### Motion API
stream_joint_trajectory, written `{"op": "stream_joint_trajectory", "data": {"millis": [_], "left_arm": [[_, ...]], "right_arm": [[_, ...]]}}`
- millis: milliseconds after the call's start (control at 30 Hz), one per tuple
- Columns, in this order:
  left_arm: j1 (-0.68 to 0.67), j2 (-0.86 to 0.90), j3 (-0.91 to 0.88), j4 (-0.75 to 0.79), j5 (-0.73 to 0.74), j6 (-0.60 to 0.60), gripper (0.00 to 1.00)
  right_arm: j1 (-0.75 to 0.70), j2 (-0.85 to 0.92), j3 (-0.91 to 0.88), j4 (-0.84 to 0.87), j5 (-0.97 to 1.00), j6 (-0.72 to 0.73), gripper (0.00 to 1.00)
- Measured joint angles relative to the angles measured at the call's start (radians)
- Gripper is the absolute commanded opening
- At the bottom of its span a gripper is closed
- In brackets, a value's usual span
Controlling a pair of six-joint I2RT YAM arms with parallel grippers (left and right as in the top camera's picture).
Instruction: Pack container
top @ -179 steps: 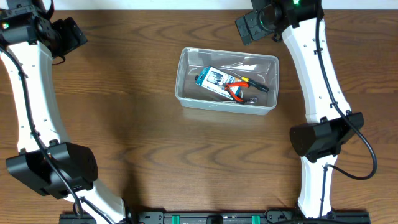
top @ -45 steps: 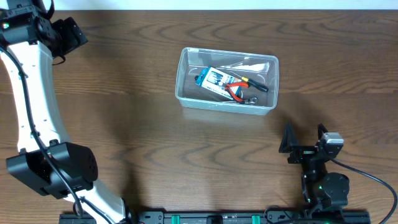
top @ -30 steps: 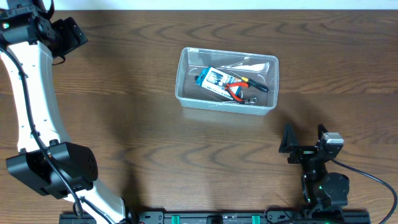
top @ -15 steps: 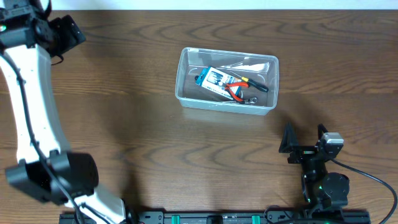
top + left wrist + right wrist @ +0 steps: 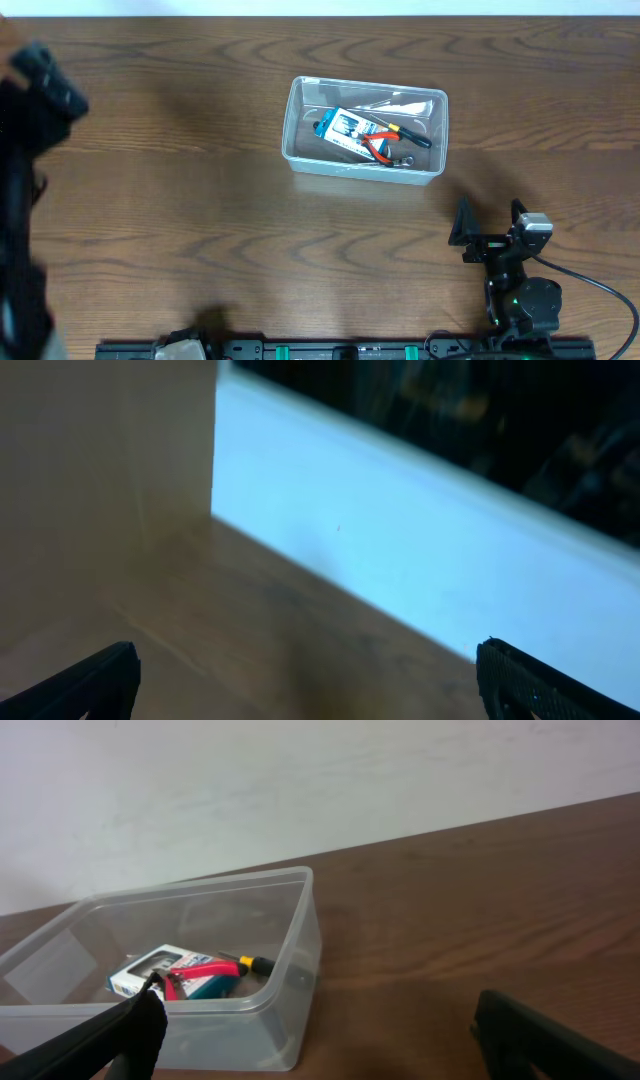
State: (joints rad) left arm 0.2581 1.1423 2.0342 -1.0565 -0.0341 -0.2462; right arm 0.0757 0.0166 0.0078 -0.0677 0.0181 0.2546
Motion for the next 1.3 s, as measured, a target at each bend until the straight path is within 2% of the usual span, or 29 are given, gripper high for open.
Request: {"op": "stream_joint_trajectory", "data": {"millis": [167, 333, 467, 600, 767, 900, 1033, 1300], "left_arm": [[0.0, -0.203, -0.115, 0.002, -0.004, -0.005, 0.98], [0.0, -0.42, -0.362, 0.044, -0.004, -0.018, 0.98], [0.0, -0.569, -0.639, 0.199, -0.004, -0.043, 0.98], [0.0, -0.682, -0.947, 0.431, -0.003, -0.076, 0.98], [0.0, -0.775, -1.29, 0.694, 0.013, -0.103, 0.98], [-0.028, -0.85, -1.521, 0.842, 0.031, -0.122, 0.98], [-0.079, -0.929, -1.657, 0.888, 0.035, -0.125, 0.98], [-0.145, -1.02, -1.773, 0.901, 0.039, -0.125, 0.98]], "right_arm": [[0.0, 0.0, 0.0, 0.0, 0.0, 0.0, 0.99], [0.0, 0.0, 0.0, 0.0, 0.001, -0.002, 0.99], [0.0, 0.0, 0.0, 0.0, 0.001, -0.002, 0.99], [0.0, 0.0, 0.0, 0.0, 0.0, -0.002, 0.99], [0.0, 0.0, 0.0, 0.0, 0.001, -0.002, 0.99], [0.0, 0.0, 0.0, 0.0, 0.001, -0.002, 0.99], [0.0, 0.0, 0.0, 0.0, 0.001, -0.002, 0.99], [0.0, 0.0, 0.0, 0.0, 0.001, -0.002, 0.99]]}}
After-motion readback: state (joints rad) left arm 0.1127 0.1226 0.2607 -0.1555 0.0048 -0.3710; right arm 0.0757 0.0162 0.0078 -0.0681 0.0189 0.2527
